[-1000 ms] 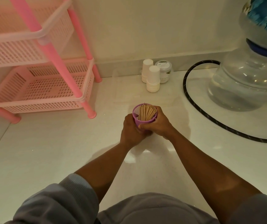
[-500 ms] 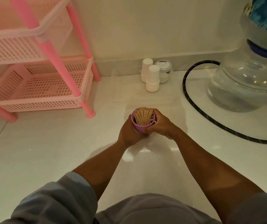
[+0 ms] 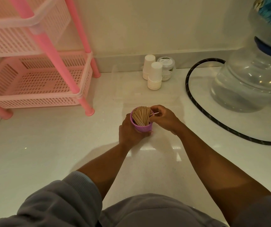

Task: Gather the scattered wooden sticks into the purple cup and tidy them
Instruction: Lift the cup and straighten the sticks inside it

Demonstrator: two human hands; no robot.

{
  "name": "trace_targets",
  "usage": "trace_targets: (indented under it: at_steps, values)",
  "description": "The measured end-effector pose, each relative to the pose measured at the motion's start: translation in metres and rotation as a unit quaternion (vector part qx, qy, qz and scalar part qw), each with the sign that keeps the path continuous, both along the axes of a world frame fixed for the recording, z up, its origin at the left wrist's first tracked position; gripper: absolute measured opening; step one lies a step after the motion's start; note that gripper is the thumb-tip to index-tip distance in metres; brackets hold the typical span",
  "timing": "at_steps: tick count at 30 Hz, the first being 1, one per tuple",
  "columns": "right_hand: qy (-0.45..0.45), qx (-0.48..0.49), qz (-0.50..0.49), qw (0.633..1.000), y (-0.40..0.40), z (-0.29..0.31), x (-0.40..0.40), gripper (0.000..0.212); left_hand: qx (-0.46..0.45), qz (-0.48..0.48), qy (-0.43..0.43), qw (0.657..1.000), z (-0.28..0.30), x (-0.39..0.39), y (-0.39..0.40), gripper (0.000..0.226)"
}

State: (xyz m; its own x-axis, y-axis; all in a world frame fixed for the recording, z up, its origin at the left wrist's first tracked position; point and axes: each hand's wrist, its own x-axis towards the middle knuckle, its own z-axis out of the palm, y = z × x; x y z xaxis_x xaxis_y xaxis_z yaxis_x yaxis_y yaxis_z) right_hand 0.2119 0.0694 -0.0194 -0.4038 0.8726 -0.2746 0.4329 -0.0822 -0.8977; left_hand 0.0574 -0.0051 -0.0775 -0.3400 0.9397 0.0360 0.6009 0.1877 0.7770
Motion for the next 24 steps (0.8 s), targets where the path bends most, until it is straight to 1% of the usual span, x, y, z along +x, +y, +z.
trace_targets:
  at_steps: [6,12,16,19,24]
  values:
    - [-0.056,0.111,-0.037,0.992,0.006,0.005,-0.01,0.021,-0.012,0.004,0.01,1.0,0.001,0.001,0.001,0.11]
    - [-0.093,0.185,-0.059,0.977,0.011,0.006,-0.017,0.026,-0.006,0.005,0.001,1.0,0.002,0.001,0.0,0.108]
    - [-0.124,0.252,-0.046,0.959,0.013,0.004,-0.023,0.017,-0.021,0.007,0.002,1.0,0.002,0.001,0.001,0.108]
    - [-0.129,0.266,-0.038,0.954,0.013,0.004,-0.026,0.015,-0.032,0.006,0.002,0.999,0.001,0.001,0.001,0.106]
    - [-0.124,0.287,-0.025,0.949,0.013,0.007,-0.027,0.021,-0.035,0.008,0.009,0.999,0.003,0.001,0.0,0.105]
